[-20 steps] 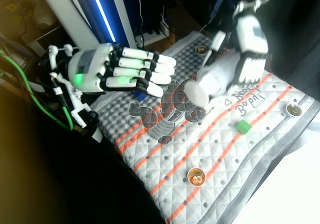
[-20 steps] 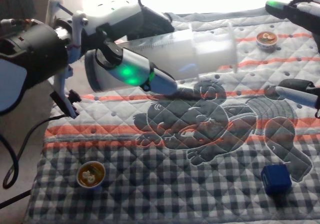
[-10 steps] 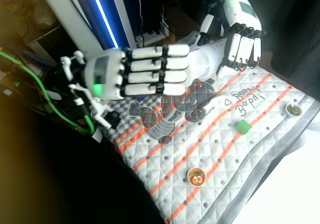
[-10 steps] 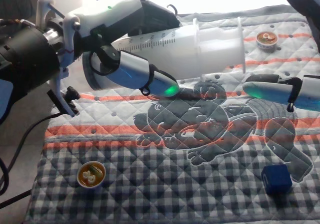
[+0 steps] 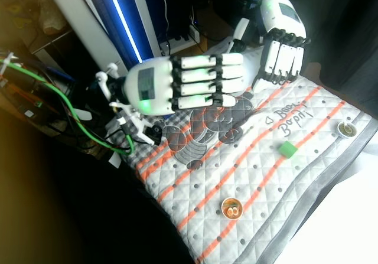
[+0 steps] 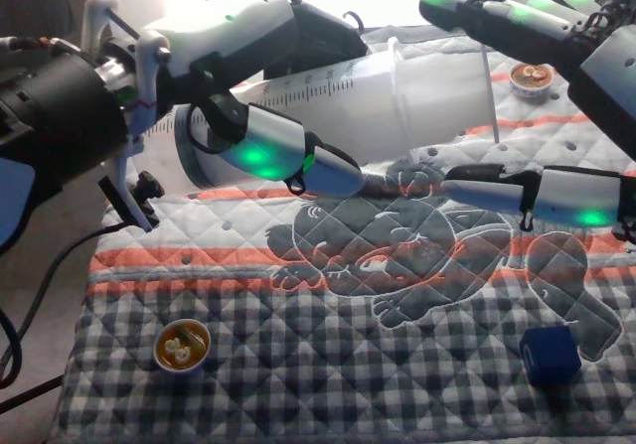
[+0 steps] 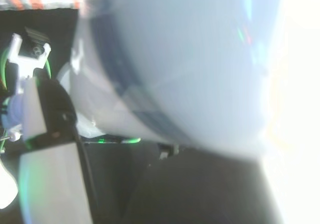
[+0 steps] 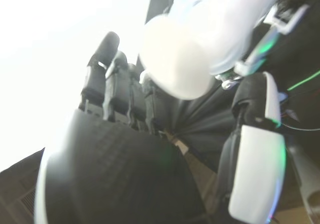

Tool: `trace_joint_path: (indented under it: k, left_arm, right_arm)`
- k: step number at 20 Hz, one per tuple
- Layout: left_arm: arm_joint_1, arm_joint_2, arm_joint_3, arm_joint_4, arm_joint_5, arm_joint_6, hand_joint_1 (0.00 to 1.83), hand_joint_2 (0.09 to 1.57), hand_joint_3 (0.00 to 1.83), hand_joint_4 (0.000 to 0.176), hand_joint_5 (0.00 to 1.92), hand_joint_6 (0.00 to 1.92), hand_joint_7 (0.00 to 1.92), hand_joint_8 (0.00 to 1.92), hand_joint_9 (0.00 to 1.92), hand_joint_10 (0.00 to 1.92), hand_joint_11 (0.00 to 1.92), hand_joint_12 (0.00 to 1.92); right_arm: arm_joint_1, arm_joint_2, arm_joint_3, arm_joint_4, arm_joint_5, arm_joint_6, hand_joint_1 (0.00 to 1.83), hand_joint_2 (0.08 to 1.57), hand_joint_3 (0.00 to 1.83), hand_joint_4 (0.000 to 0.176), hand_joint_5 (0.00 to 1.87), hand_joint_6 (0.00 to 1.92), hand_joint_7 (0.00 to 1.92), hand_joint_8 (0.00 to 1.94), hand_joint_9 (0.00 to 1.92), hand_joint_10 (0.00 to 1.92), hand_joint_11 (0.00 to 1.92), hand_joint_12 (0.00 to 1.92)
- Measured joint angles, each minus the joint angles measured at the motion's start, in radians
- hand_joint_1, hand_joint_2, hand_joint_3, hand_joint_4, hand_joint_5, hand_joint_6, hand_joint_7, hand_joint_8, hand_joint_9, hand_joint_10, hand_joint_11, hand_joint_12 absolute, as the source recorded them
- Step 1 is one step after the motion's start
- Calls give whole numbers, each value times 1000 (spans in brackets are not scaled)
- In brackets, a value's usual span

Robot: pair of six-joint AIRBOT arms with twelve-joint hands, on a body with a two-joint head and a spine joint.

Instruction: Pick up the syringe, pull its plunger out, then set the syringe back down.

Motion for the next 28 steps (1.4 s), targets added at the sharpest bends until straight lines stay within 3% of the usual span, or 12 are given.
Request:
trace_joint_path:
  k: [1,2,3,4,6,8,14,16,19,22,26,28]
  left_arm:
    - [0,-4,0,3,-8,3,1214,1163,0,0,845,1121,945,1165,826,936,457,1648]
    - [0,-6,0,4,-12,2,1335,1159,1,0,833,1095,964,1084,775,1323,472,1645]
    - [0,-6,-1,5,-14,2,1358,1162,1,0,811,1137,947,1072,786,1386,536,1587]
    - [0,-6,-1,1,-15,-1,1240,1167,3,0,809,1177,946,1131,838,1060,625,1516]
    - [0,-6,-1,4,-22,-1,1208,1173,1,0,809,1181,937,1169,885,959,643,1557]
    - [0,-8,-1,4,-29,-1,1208,1177,1,0,804,1170,932,1195,905,937,629,1562]
    - [0,-9,0,-5,-30,-10,1226,1169,0,0,815,1099,949,1221,887,1076,610,1690]
    - [0,-8,-1,-4,-29,-11,1206,1168,0,0,858,1096,914,1218,768,1165,384,1847]
    - [10,2,-14,-16,-11,-24,1193,1175,2,15,888,1151,848,1209,656,1111,185,1822]
    - [16,20,-26,-23,-2,-28,1195,1174,2,9,881,1121,859,1245,678,1242,305,1881]
    - [45,49,-48,-40,31,-27,1354,1193,1,0,797,1066,875,1227,714,1574,539,1863]
    - [53,58,-53,-45,40,-24,1240,1187,0,0,822,1084,879,1309,711,1435,521,1870]
  right_arm:
    - [2,0,2,0,8,0,1156,1003,7,0,756,62,599,50,714,164,477,1104]
    - [4,-1,3,0,8,0,1192,1025,6,0,845,68,713,73,807,196,605,1023]
    - [7,-4,5,-2,10,0,1210,1125,1,0,975,725,795,1044,902,393,725,1068]
    - [7,-4,5,0,10,0,1342,1124,0,0,1072,587,887,1148,865,1221,758,1508]
    - [10,-6,5,-3,15,8,1250,1161,7,0,946,836,872,1424,834,1550,792,1837]
    - [10,-6,6,-8,14,10,1361,1170,1,0,926,835,825,1337,814,1542,776,1753]
    - [14,-6,7,-6,14,14,1330,1210,4,0,800,1032,772,1464,767,1587,692,1758]
    - [14,3,5,-15,8,14,1343,1227,6,0,690,1203,770,1446,763,1577,722,1734]
    - [14,28,-7,-25,26,14,1260,1121,0,0,959,862,1013,1175,1020,1220,933,1540]
    - [5,53,-21,-26,50,6,1246,1161,8,0,923,897,885,1426,892,1641,839,1879]
    - [-27,81,-28,-21,71,10,1241,1182,3,0,882,958,855,1485,837,1690,755,1912]
    - [-37,115,-37,-27,72,13,1247,1171,0,0,921,898,867,1465,825,1731,730,1919]
